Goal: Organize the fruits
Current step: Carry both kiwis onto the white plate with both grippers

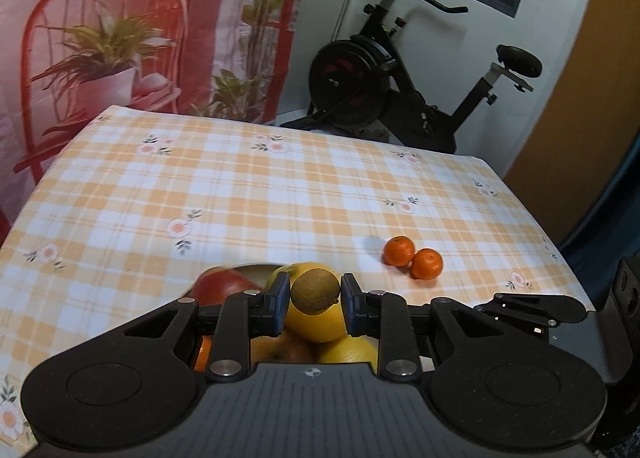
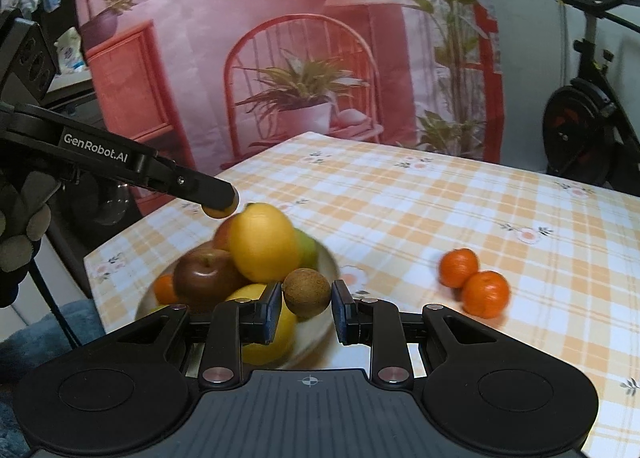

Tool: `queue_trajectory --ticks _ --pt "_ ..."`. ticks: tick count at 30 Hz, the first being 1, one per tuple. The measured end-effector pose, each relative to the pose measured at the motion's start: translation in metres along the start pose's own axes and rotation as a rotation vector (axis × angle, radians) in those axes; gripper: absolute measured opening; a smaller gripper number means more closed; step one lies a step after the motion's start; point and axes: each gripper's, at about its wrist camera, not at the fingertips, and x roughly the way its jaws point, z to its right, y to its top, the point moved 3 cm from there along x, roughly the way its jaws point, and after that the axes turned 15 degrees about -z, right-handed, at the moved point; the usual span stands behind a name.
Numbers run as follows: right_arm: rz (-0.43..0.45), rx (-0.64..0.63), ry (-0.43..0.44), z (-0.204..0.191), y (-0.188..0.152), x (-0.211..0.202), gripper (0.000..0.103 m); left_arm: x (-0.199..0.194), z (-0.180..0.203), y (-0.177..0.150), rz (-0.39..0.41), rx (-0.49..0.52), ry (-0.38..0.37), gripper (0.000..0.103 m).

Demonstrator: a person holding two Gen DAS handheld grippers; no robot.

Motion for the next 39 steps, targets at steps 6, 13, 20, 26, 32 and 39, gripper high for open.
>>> queue_trajectory --ticks 6,13,20,26,32,39 --pt "-0.013 -0.034 0.01 -0.017 0.005 0.004 0.025 -0.007 -0.015 -0.01 0.008 -0.019 0.011 0.029" --pt "-0.038 -0.075 0.025 -0.036 0.008 0.011 0.025 -0.016 -0.032 -0.022 0.017 -0.044 0.022 0.029" --pt "-0.07 -0.119 0.04 -0.056 0.011 0.02 0.025 -0.012 -0.051 -0.03 -0.003 -0.082 0.022 0.029" --pt "-0.094 -0.148 0.032 -0.065 0.011 0.025 0.025 -0.007 -0.059 -0.037 -0.018 -0.094 0.022 0.029" --pt "-0.104 -0.17 0.018 -0.07 0.012 0.027 0.025 -0.002 -0.068 -0.04 -0.024 -0.119 0.024 0.029" --pt "-0.119 -0.21 0.017 -0.08 0.014 0.032 0.025 0.002 -0.07 -0.037 -0.026 -0.113 0.02 0.029"
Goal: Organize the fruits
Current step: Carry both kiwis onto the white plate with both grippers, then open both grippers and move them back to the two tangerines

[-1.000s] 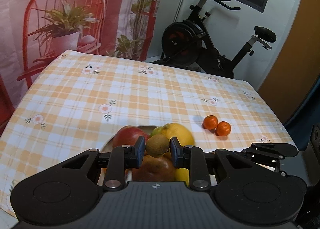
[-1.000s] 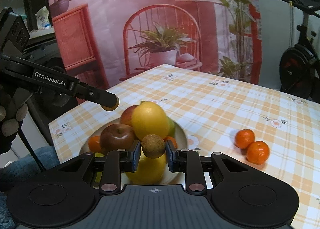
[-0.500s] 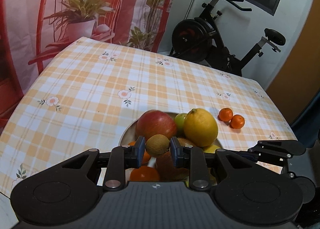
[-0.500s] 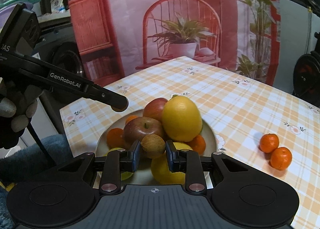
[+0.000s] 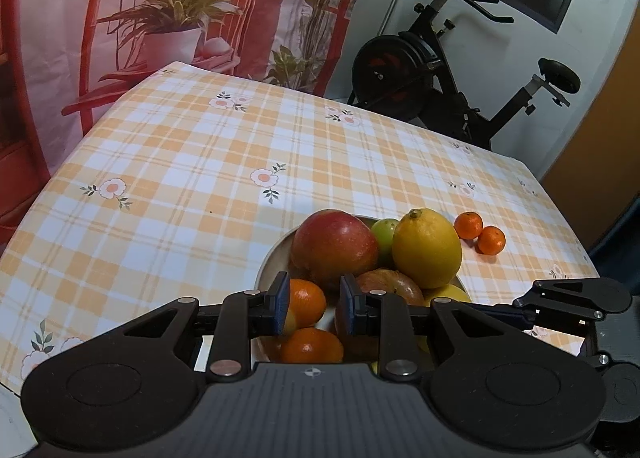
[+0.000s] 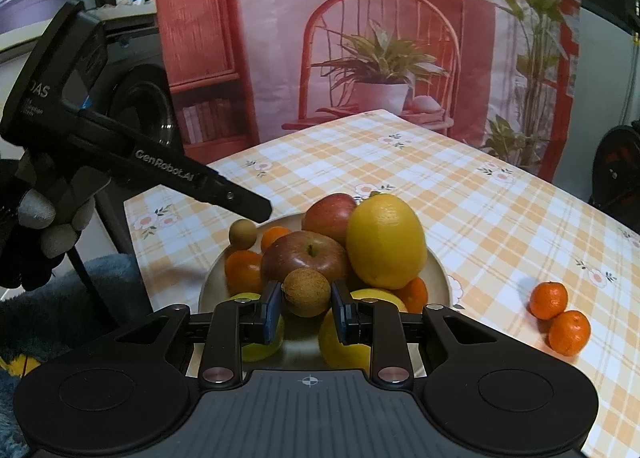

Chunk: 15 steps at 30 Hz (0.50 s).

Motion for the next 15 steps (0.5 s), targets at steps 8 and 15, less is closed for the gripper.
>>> queue_trajectory --ticks 8,15 --pt "-0.009 -0.006 -0.003 -0.0018 -0.0013 0.0038 0.025 0.0042 -0.0064 0.0001 -0.005 -0.024 -0.002 0.029" --pt "-0.007 -0.007 -0.006 -0.0027 -0.0015 0.0033 0.026 0.0018 -0.005 0.0003 0.005 -0.032 0.003 0.029"
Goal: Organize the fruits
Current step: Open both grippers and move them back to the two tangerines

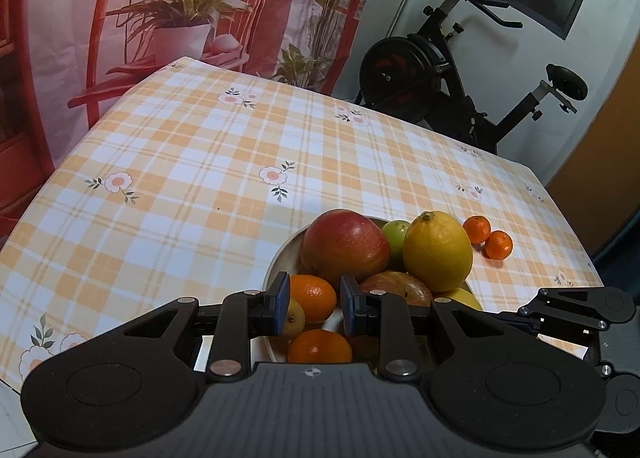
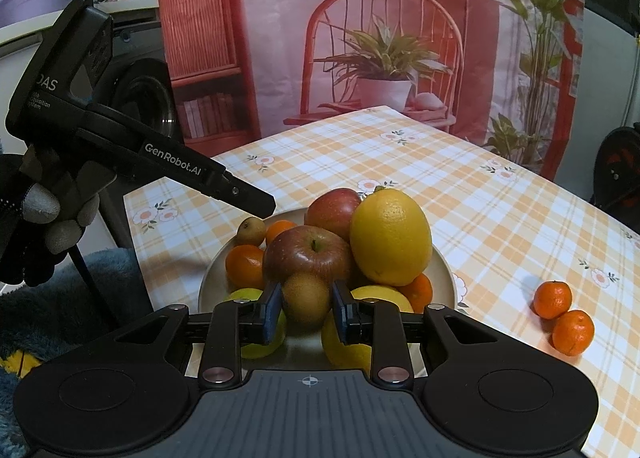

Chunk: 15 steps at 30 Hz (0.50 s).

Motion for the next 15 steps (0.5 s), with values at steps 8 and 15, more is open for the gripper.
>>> queue_trajectory --ticks 8,15 --pt "0.031 0.02 -0.02 0.005 -0.002 -0.008 0.026 -0.004 0.004 -0.001 0.02 -0.005 0.013 0.029" --pt "0.082 0.09 -0.066 0.025 -0.01 -0.021 0.026 -0.007 0.013 -0.003 0.043 0.006 0.027 0.029"
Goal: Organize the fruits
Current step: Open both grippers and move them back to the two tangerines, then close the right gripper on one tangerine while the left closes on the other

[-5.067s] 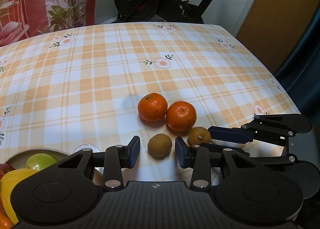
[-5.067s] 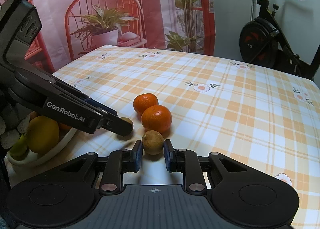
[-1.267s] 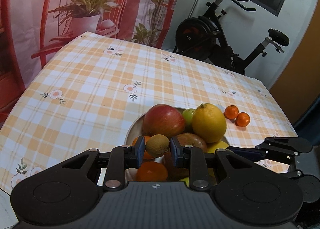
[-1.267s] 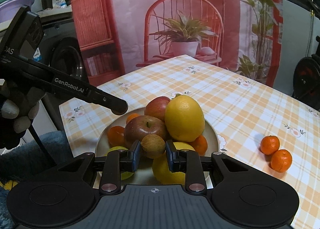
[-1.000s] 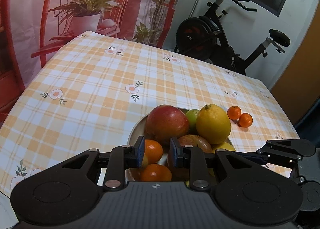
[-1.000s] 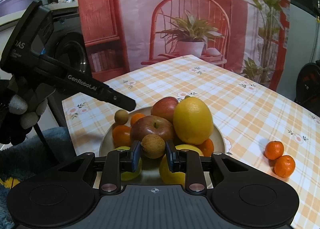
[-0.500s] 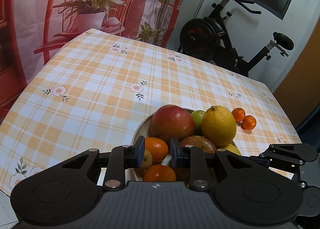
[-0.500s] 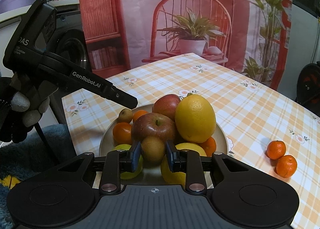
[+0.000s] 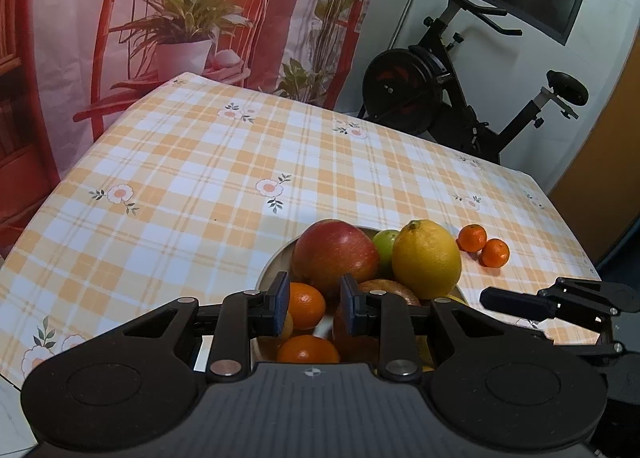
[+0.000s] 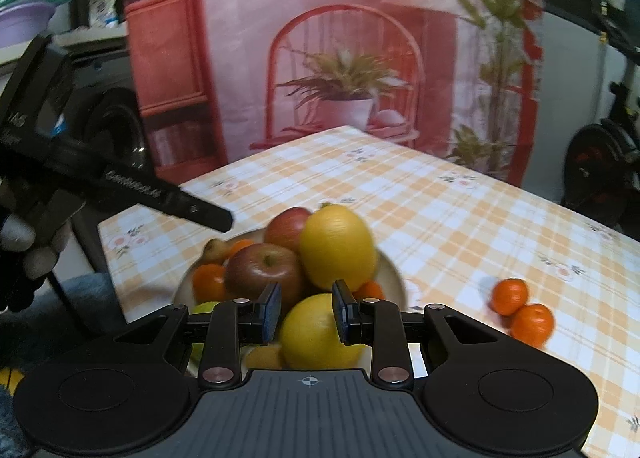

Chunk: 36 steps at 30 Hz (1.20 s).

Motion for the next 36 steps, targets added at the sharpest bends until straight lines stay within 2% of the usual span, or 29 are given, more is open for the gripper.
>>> queue_trajectory --ticks 13,24,33,36 --pt "0.031 0.13 -0.116 0.064 -0.019 -0.014 0.026 0.001 0.036 0.017 0.035 0.084 0.013 0.029" --pt "0.015 0.211 -0.246 0.137 -0.035 -0.006 0.027 0.025 0.108 0.057 0.083 0.201 -0.029 0.029" --pt "-0.024 0.21 -0.226 0.165 -0.036 0.025 0.035 0.072 0.141 0.084 0.011 0.207 -0.033 0.031" --pt "-0.037 0.202 -0.201 0.168 -0.034 0.033 0.038 0.085 0.143 0.09 -0.014 0.188 -0.034 0.039"
